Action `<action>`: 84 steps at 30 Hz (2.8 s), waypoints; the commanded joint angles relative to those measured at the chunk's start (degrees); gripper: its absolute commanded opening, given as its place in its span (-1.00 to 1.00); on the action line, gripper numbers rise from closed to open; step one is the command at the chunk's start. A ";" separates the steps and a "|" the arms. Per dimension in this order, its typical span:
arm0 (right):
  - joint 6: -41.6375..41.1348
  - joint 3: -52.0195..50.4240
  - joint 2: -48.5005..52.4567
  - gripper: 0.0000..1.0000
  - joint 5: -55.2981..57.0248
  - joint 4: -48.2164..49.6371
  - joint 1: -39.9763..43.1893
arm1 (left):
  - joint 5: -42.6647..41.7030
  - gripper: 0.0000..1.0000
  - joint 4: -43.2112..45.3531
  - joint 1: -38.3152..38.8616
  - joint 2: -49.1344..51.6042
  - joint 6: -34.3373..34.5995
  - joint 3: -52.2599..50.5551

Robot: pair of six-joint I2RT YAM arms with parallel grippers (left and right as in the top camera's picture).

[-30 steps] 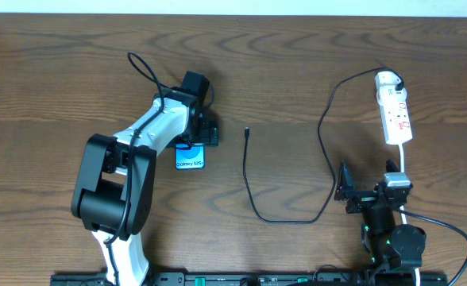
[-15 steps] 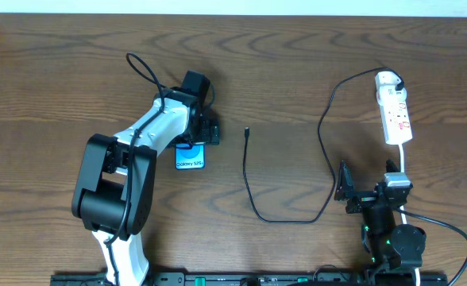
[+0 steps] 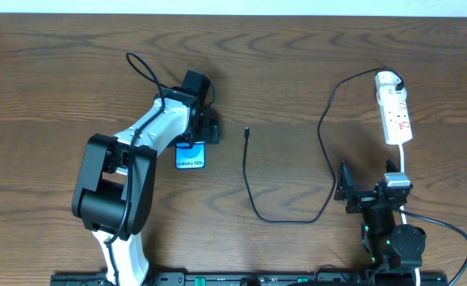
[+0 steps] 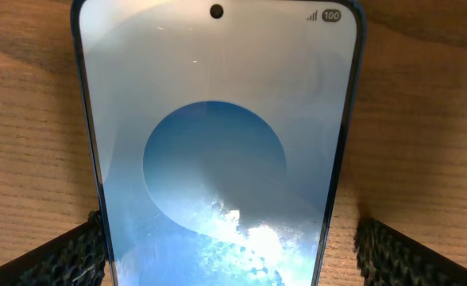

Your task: Plug charger to phone and switch on socket

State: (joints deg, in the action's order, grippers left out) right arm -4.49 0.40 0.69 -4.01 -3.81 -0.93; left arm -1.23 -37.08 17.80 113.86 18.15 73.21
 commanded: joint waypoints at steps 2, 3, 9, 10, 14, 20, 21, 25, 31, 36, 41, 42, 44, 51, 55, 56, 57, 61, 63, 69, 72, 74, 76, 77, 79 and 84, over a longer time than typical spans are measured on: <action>0.28 -0.09 -0.35 0.99 0.26 -0.26 0.13 | 3.48 0.97 0.07 0.22 2.54 -0.50 -0.79; 0.28 -0.09 -0.35 0.99 0.26 -0.26 0.13 | 3.45 0.98 0.09 0.22 2.54 -0.48 -0.79; 0.28 -0.09 -0.35 0.99 0.26 -0.26 0.13 | 3.45 0.76 0.11 0.22 2.54 -0.48 -0.79; 0.28 -0.09 -0.35 0.98 0.26 -0.26 0.13 | 3.45 0.74 0.11 0.22 2.54 -0.48 -0.79; 0.28 -0.09 -0.35 0.98 0.26 -0.26 0.13 | 3.45 0.67 0.11 0.22 2.54 -0.48 -0.79; 0.28 -0.09 -0.35 0.99 0.26 -0.26 0.13 | 3.43 0.50 0.11 0.22 2.54 -0.46 -0.79; 0.28 -0.09 -0.35 0.98 0.26 -0.26 0.13 | 3.43 0.39 0.11 0.22 2.51 -0.46 -0.76; 0.28 -0.09 -0.35 0.99 0.26 -0.26 0.13 | 3.43 0.37 0.11 0.22 2.51 -0.46 -0.76; 0.31 -0.09 -0.35 0.99 0.26 -0.26 0.13 | 3.41 0.36 0.07 0.22 2.51 -0.46 -0.61; 0.28 -0.09 -0.35 0.98 0.26 -0.26 0.13 | 3.41 0.37 -1.44 0.22 2.49 -0.46 1.01; 0.28 -0.09 -0.35 0.99 0.26 -0.26 0.13 | 3.39 0.36 -4.09 0.22 2.38 -0.42 3.32; 0.28 -0.09 -0.35 0.99 0.26 -0.26 0.13 | 3.39 0.37 -4.61 0.22 2.34 -0.42 3.78; 0.28 -0.09 -0.35 0.99 0.26 -0.26 0.13 | 3.37 0.36 -5.73 0.22 2.27 -0.26 4.74; 0.28 -0.09 -0.35 0.99 0.26 -0.26 0.13 | 2.84 0.37 -7.89 0.22 0.37 -0.22 7.08; 0.28 -0.09 -0.35 0.99 0.26 -0.26 0.13 | 0.44 0.36 -7.87 0.22 -2.32 -0.22 7.08; 0.28 -0.09 -0.35 0.99 0.26 -0.26 0.13 | -0.02 0.37 -7.87 0.22 -2.89 0.00 7.08; 0.28 -0.09 -0.35 0.99 0.26 -0.26 0.13 | -0.46 0.36 -7.89 0.22 -3.52 0.24 7.08; 0.28 -0.09 -0.35 0.99 0.26 -0.26 0.13 | -5.16 0.36 -7.63 0.04 -5.97 0.26 7.08; 0.28 -0.09 -0.35 0.98 0.26 -0.26 0.13 | -7.21 0.36 -7.61 -0.17 -7.06 1.53 7.08; 0.28 -0.09 -0.35 0.98 0.26 -0.26 0.13 | -12.24 0.36 -7.41 -1.18 -9.90 6.32 7.08; 0.28 -0.09 -0.35 0.99 0.26 -0.26 0.13 | -15.91 0.37 -7.10 -1.57 -10.73 9.46 7.08; 0.28 -0.09 -0.35 0.99 0.26 -0.26 0.13 | -18.49 0.36 -6.69 -1.68 -10.93 12.07 7.08; 0.28 -0.09 -0.35 0.99 0.26 -0.26 0.13 | -21.03 0.37 -6.08 -1.68 -10.95 14.08 7.08; 0.28 -0.09 -0.35 0.99 0.26 -0.26 0.13 | -22.40 0.36 -5.68 -1.68 -10.95 15.23 7.08; 0.28 -0.09 -0.35 0.99 0.26 -0.26 0.13 | -25.42 0.37 -4.96 -1.68 -10.95 17.16 7.08; 0.28 -0.09 -0.35 0.99 0.26 -0.26 0.13 | -32.68 0.37 -3.08 -1.79 -10.95 19.41 7.08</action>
State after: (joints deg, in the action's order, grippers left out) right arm -4.49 0.40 0.69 -4.01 -3.81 -0.93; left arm -26.17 -40.93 16.32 104.77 34.24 78.78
